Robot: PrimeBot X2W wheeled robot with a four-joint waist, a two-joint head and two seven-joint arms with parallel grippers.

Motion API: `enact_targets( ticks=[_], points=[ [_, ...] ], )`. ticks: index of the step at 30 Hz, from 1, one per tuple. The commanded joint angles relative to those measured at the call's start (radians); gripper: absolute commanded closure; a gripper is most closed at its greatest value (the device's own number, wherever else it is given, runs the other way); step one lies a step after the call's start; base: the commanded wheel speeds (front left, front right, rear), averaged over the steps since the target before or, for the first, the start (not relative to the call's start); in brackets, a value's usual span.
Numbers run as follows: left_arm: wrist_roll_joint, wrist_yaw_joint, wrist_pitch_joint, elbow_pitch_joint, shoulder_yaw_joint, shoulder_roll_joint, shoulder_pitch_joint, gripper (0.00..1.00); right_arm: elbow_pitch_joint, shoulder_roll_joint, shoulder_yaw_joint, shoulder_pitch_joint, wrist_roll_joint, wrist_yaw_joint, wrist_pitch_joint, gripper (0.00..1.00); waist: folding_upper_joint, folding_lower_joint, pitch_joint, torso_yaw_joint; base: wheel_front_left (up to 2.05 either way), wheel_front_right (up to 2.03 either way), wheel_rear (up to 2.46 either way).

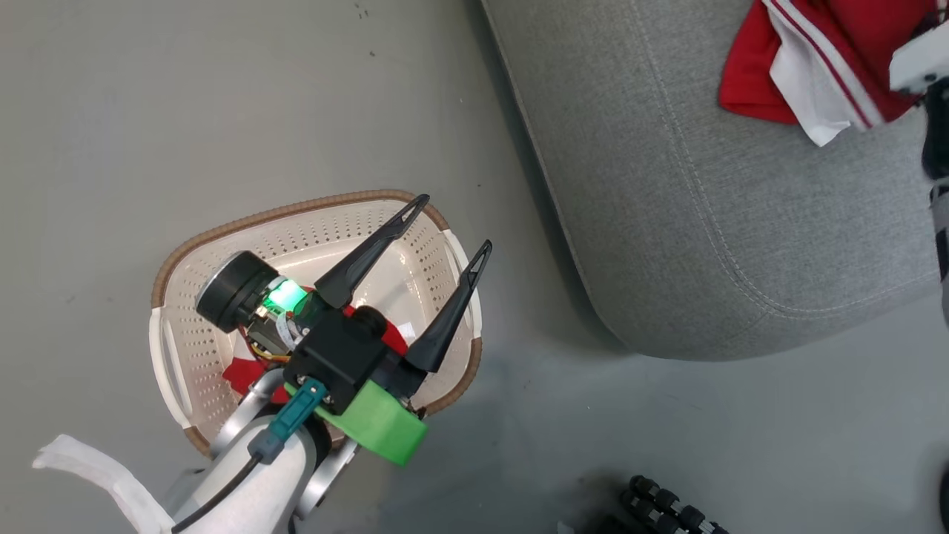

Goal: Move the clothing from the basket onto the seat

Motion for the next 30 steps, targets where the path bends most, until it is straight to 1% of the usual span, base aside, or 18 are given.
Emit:
enact_targets(
  ticks=[1,2,3,4,5,11,17,20,25,27,30],
  points=[
    [-0.001,-0.002,-0.004,0.006,-0.001,-0.002,-0.02,0.0,0.013,0.003,-0.013,0.025,0.011,0.0,-0.004,1.0,-0.0001,-0.0002,0.018,0.016,0.0,0.0,0.0],
    [-0.003,-0.003,-0.006,0.009,-0.002,-0.002,-0.021,0.0,0.018,0.008,-0.023,0.041,0.012,0.0,-0.004,1.0,-0.0001,-0.0002,0.017,0.016,0.0,0.0,0.0],
    [-0.004,-0.003,-0.008,0.011,-0.003,-0.002,-0.023,0.0,0.017,0.013,-0.03,0.055,0.015,0.0,-0.004,0.93,-0.0001,-0.0002,0.015,0.015,0.0,0.0,0.0],
    [-0.005,-0.003,-0.01,0.014,-0.003,0.0,-0.023,0.0,0.013,0.018,-0.043,0.077,0.011,0.0,-0.004,0.58,-0.0001,-0.0002,0.013,0.013,0.0,0.0,0.0],
    [-0.006,-0.003,-0.012,0.015,-0.004,0.001,-0.023,0.0,0.006,0.024,-0.052,0.092,0.006,0.0,-0.004,0.0,-0.0001,-0.0002,0.01,0.012,0.0,0.0,0.0],
    [-0.016,0.008,-0.026,0.036,-0.002,-0.002,-0.009,0.0,-0.066,0.053,-0.118,0.212,-0.02,0.0,-0.004,0.0,-0.0001,-0.0002,-0.032,0.005,0.0,0.0,0.0],
    [-0.031,0.036,-0.055,0.061,0.007,-0.01,0.028,0.0,-0.18,0.095,-0.159,0.357,-0.055,0.0,-0.004,0.0,-0.0001,-0.0002,-0.1,0.012,0.0,0.0,0.0],
    [-0.043,0.049,-0.075,0.075,0.013,-0.018,0.047,0.0,-0.255,0.117,-0.166,0.429,-0.077,0.0,-0.004,0.0,-0.0001,-0.0002,-0.136,0.024,0.0,0.0,0.0],
    [-0.069,0.079,-0.106,0.097,0.037,-0.034,0.074,0.0,-0.393,0.171,-0.18,0.541,-0.123,0.0,-0.004,0.0,-0.0001,-0.0002,-0.194,0.056,0.0,0.0,0.0],
    [-0.081,0.095,-0.122,0.109,0.051,-0.037,0.087,0.0,-0.448,0.201,-0.17,0.582,-0.14,0.0,-0.004,0.0,-0.0001,-0.0002,-0.216,0.074,0.0,0.0,0.0],
    [-0.091,0.121,-0.141,0.122,0.078,-0.04,0.099,0.0,-0.509,0.228,-0.15,0.636,-0.16,0.0,-0.004,0.0,-0.0001,-0.0002,-0.241,0.1,0.0,0.0,0.0]
  ],
)
